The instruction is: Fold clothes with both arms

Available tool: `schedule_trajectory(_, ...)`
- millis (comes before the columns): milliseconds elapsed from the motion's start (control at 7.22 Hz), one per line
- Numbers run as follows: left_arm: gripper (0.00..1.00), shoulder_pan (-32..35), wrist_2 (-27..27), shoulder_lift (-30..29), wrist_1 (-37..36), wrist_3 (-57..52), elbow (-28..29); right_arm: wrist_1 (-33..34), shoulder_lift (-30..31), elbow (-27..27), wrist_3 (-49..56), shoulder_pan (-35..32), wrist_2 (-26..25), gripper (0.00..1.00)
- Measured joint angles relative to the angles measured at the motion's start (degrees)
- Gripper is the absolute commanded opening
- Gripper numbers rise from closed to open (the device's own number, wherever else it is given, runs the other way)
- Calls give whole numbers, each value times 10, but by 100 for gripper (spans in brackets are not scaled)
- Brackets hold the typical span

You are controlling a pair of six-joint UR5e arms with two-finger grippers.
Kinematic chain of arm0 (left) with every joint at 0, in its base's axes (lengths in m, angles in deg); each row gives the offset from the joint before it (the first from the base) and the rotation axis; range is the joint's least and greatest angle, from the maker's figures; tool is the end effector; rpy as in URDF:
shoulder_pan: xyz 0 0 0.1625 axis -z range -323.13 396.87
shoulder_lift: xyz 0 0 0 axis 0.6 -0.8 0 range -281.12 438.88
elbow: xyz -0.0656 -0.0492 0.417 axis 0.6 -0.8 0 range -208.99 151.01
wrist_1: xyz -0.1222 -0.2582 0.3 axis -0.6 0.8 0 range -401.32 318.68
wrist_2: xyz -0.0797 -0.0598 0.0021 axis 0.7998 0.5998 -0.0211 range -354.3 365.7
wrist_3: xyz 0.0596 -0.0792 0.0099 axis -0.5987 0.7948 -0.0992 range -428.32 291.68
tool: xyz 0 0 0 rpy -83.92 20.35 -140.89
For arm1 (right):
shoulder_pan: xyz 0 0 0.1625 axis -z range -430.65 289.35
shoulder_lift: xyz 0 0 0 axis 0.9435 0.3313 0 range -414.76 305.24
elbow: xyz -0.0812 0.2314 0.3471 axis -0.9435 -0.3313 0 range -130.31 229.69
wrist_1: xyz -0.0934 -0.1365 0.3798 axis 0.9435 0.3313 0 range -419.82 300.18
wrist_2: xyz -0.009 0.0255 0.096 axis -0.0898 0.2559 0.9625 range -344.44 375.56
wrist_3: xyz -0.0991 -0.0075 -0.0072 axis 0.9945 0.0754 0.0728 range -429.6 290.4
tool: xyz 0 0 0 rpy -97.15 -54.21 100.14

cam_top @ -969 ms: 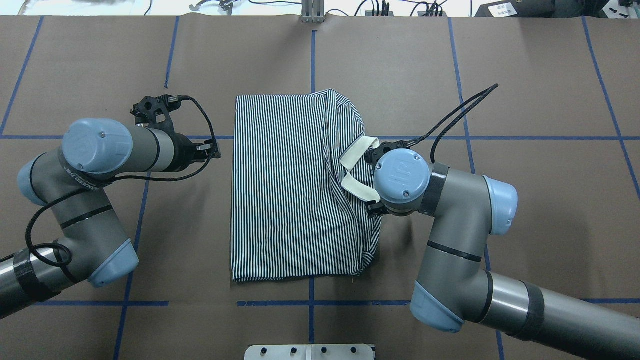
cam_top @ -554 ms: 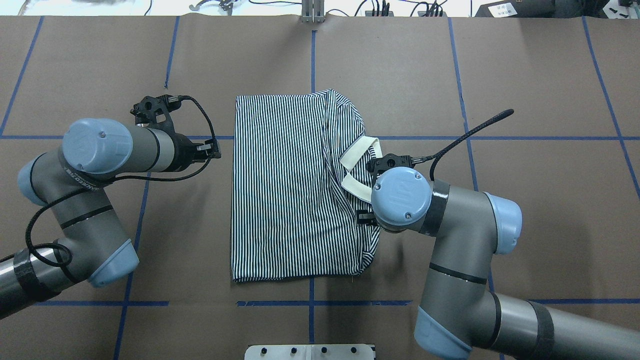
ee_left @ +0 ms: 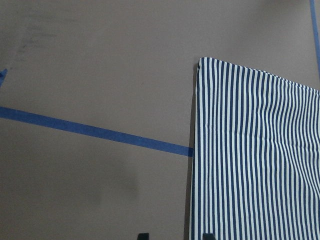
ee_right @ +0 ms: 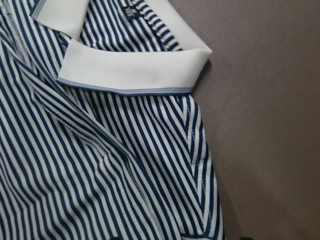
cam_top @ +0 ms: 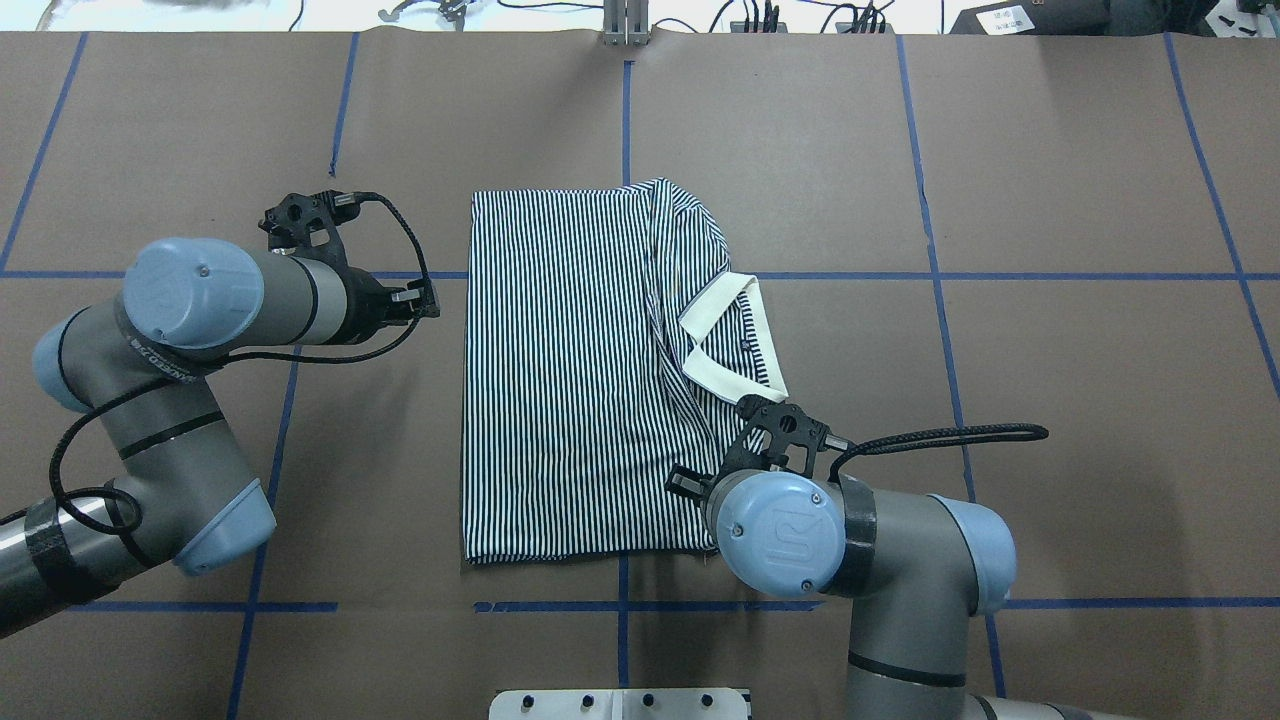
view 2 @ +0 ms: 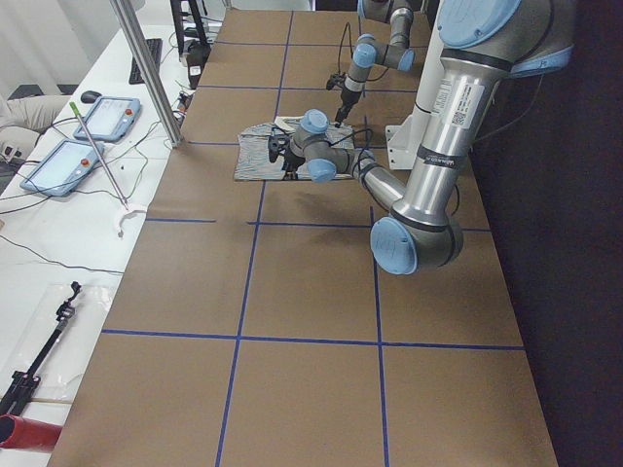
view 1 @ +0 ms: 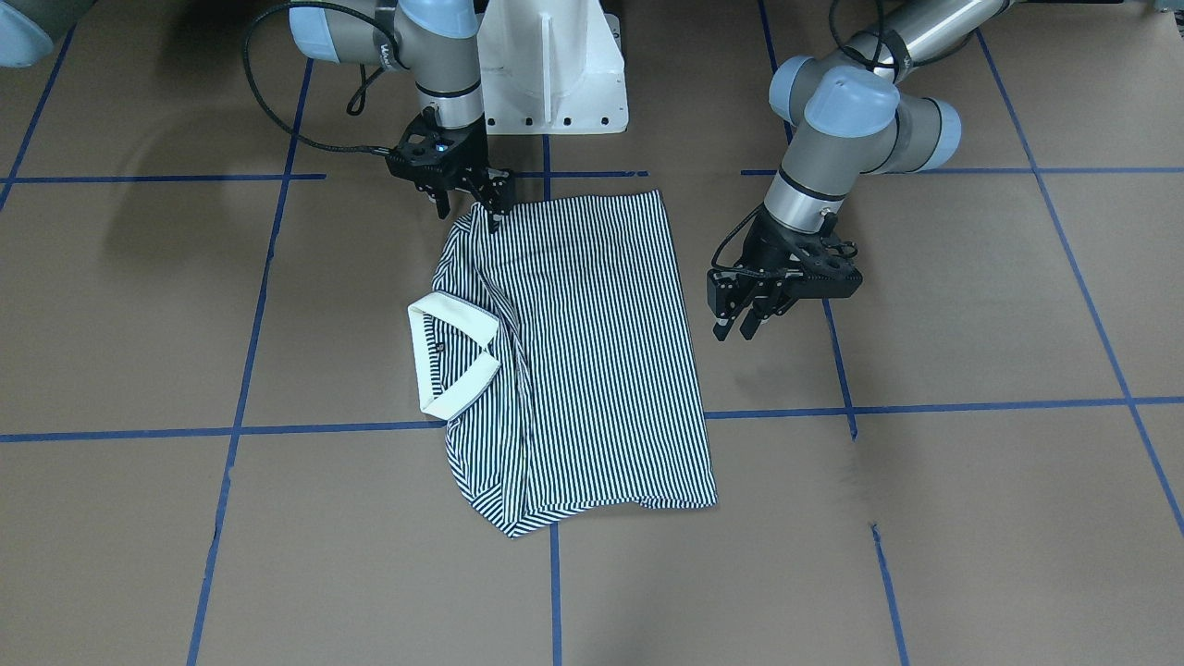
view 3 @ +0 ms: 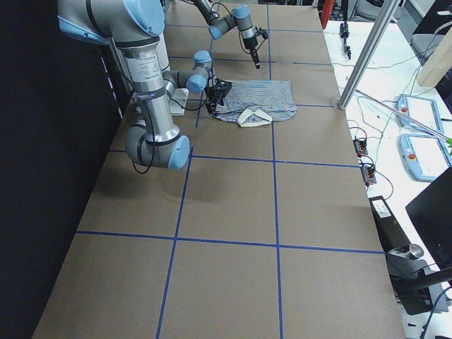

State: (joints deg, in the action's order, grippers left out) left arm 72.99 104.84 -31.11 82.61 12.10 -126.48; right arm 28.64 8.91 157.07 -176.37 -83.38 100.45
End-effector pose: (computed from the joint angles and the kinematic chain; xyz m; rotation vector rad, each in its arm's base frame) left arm 0.4375 -0.4646 0.3404 0.2839 1.0465 -0.3319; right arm -0.5663 -0.2737 0.2714 0.0574 -0.8014 0.5223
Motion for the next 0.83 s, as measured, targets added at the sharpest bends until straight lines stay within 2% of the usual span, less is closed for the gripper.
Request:
schedule_trajectory(138,47,0,0,0,0,0,0,-5,4,-1,-22,10,-6,67)
schedule_trajectory(277,47,0,0,0,0,0,-1,-6,6,-4,-32,16,-9,50)
schedule_trajectory(415,47,0,0,0,0,0,-3,-7,5,-7,-36,19,-11,0)
schedule_trajectory(831,47,0,0,2,0,0,-6,-10,5,-9,-37,19,-13,0)
